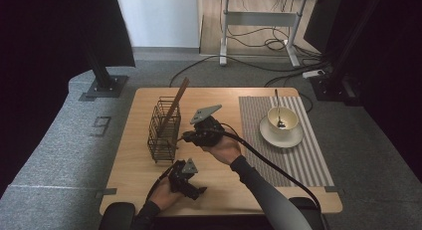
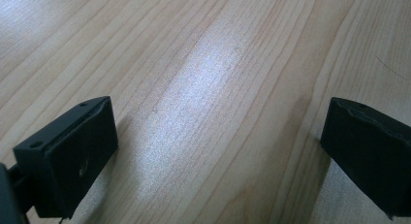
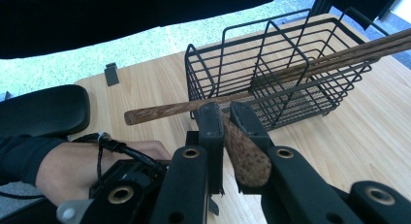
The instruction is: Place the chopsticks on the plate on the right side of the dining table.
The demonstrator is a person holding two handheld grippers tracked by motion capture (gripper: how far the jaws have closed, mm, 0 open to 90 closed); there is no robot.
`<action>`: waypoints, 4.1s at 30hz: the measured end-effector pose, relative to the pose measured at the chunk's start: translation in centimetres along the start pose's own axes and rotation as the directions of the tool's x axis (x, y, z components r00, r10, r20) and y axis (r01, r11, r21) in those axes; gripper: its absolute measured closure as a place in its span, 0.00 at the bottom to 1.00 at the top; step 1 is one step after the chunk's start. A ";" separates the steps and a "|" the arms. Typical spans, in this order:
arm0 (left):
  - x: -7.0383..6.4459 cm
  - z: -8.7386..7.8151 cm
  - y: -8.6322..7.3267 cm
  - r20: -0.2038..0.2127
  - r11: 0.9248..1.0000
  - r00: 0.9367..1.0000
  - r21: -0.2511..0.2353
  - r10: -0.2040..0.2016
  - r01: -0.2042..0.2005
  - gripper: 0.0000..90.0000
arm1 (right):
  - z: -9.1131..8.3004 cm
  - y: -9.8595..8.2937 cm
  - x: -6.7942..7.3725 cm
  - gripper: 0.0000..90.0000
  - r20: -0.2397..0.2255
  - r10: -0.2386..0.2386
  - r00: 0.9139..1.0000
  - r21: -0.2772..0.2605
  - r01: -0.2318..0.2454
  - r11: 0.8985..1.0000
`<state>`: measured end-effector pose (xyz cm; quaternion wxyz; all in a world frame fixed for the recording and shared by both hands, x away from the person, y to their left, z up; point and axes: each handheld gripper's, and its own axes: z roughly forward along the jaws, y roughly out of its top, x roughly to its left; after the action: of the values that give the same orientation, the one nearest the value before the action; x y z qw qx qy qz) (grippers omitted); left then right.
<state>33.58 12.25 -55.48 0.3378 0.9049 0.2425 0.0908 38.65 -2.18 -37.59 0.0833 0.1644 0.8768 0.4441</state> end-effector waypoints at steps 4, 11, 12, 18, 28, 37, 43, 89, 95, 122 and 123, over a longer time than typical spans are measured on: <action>0.0 0.0 0.0 -0.001 1.000 1.000 -0.001 -0.001 0.001 0.00 | -0.8 0.2 -0.1 0.92 -0.002 0.004 1.000 0.000 -0.004 1.000; 0.0 0.0 0.0 -0.004 1.000 1.000 -0.001 -0.003 0.003 0.00 | -2.1 0.4 -0.3 0.92 -0.009 0.008 1.000 -0.006 -0.009 1.000; 0.0 0.0 0.0 -0.004 1.000 1.000 -0.001 -0.004 0.004 0.00 | -2.3 0.5 -0.3 0.92 -0.009 0.011 1.000 -0.004 -0.011 1.000; 0.0 0.0 0.0 -0.003 1.000 1.000 -0.001 -0.005 0.005 0.00 | -3.5 0.7 -0.5 0.92 -0.008 0.012 1.000 -0.011 -0.012 1.000; 0.0 0.0 0.0 -0.003 1.000 1.000 -0.003 -0.006 0.006 0.00 | -5.9 0.9 -0.8 0.92 -0.002 0.015 1.000 -0.031 -0.015 0.999; 0.0 0.0 0.0 -0.005 1.000 1.000 -0.004 -0.008 0.008 0.00 | -8.1 1.1 -0.9 0.93 0.013 0.020 1.000 -0.050 -0.019 0.999; 0.0 0.0 0.0 -0.006 1.000 1.000 -0.005 -0.010 0.010 0.00 | -9.6 0.9 -1.1 0.93 0.037 0.024 0.999 -0.065 -0.022 0.998; 0.3 -1.8 0.6 0.017 0.996 1.000 -0.083 -0.011 0.012 0.04 | -12.2 -8.7 -0.1 0.93 0.082 0.078 0.994 -0.045 -0.075 0.996; 0.1 -1.8 0.9 0.027 0.996 1.000 -0.092 0.004 -0.002 0.04 | -12.0 -9.7 0.7 0.93 0.070 0.075 0.995 -0.037 -0.073 0.997; -0.7 -2.7 1.7 0.023 0.979 0.997 -0.193 0.075 -0.069 0.49 | -8.9 -11.1 3.3 0.93 -0.006 0.043 0.999 0.014 -0.043 0.999; -0.7 -2.8 1.7 0.023 0.978 0.997 -0.196 0.078 -0.072 0.51 | -8.8 -11.1 3.3 0.93 -0.007 0.041 0.999 0.016 -0.041 0.999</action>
<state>32.73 12.37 -52.29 0.4247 0.8772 0.1932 0.1131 30.65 -13.72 -41.37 0.0696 0.1813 0.8771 0.4393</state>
